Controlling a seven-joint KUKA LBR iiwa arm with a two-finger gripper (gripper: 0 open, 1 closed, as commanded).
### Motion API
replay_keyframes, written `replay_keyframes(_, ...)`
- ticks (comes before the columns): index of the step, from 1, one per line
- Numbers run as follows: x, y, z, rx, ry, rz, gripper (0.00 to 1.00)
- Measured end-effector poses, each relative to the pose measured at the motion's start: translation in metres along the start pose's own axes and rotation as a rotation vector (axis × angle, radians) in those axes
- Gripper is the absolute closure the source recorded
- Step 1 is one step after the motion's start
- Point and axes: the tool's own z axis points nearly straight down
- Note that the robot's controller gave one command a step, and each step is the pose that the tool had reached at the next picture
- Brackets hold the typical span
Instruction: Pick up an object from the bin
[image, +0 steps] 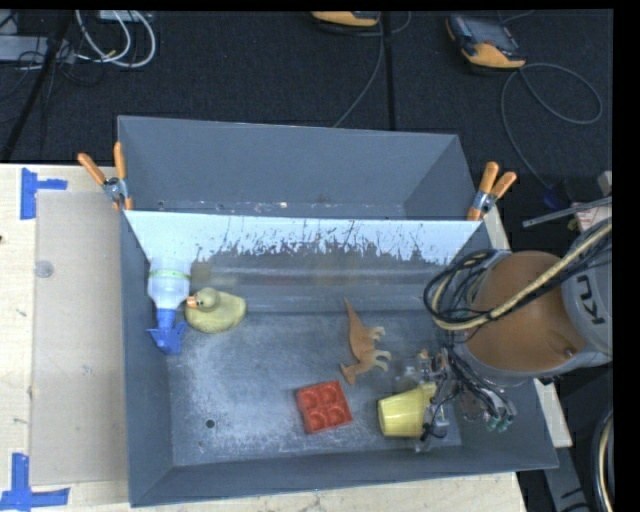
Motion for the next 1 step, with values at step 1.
replay_keyframes(1,-0.0041,-0.0023,-0.0331,-0.002,0.005,-0.025,0.00)
